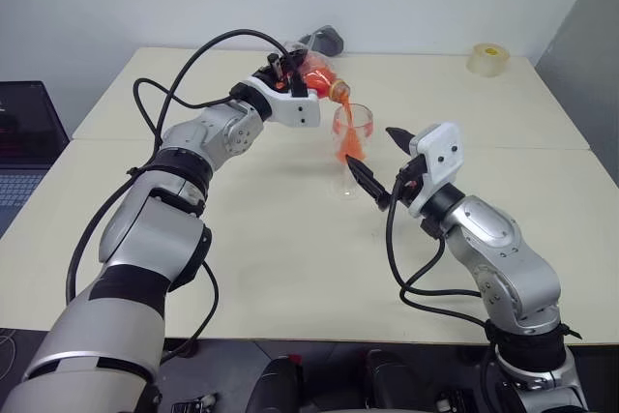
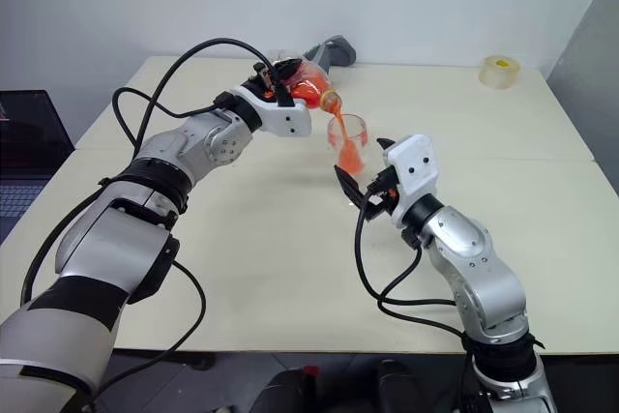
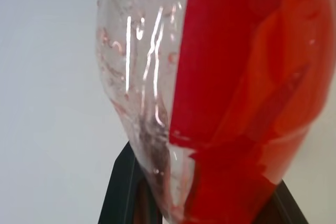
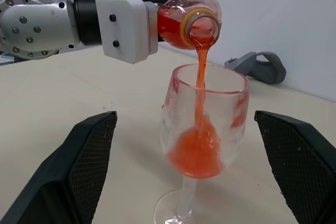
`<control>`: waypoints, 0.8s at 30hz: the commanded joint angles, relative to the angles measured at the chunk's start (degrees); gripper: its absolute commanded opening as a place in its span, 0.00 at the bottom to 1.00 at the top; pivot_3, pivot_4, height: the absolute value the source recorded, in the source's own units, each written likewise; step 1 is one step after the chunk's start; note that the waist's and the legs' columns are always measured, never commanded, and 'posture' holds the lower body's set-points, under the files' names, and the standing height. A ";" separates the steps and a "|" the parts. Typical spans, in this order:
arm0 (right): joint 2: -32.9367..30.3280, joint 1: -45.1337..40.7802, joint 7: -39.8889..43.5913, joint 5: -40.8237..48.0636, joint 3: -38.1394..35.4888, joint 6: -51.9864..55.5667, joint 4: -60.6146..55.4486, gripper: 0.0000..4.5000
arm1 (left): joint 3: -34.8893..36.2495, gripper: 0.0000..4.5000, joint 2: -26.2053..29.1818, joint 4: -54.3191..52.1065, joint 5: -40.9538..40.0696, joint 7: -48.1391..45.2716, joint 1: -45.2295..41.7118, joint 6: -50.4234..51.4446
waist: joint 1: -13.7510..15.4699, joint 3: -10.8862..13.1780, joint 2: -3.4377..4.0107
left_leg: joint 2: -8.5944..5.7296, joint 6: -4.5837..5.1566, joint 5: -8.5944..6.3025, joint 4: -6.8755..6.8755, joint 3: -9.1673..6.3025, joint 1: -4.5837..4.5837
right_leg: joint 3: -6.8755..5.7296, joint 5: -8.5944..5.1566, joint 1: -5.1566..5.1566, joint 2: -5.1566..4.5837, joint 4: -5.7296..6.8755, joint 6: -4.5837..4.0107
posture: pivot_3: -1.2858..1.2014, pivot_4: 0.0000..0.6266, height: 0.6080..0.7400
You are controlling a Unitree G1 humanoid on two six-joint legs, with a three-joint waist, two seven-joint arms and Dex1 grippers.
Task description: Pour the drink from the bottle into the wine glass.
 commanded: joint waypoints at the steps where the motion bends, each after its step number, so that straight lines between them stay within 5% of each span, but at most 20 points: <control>1: 0.64 0.19 -0.12 -0.67 0.48 -2.04 -0.68 1.00 | 0.33 0.20 0.95 -0.69 -0.16 1.32 -3.11 -0.26 | 0.00 0.00 0.00 | 0.00 0.00 0.00 0.00 0.00 0.00 | 0.00 0.00 0.00 0.00 0.00 0.00 | 0.52 0.24 1.00; 24: 2.39 1.29 0.23 -2.84 1.79 -3.48 0.08 1.00 | 0.15 0.20 1.18 -0.22 -0.04 1.49 -3.34 0.34 | -0.01 0.00 0.00 | -0.01 -0.03 0.02 0.01 0.02 0.00 | -0.01 0.00 0.00 0.00 0.01 0.00 | 0.52 0.24 1.00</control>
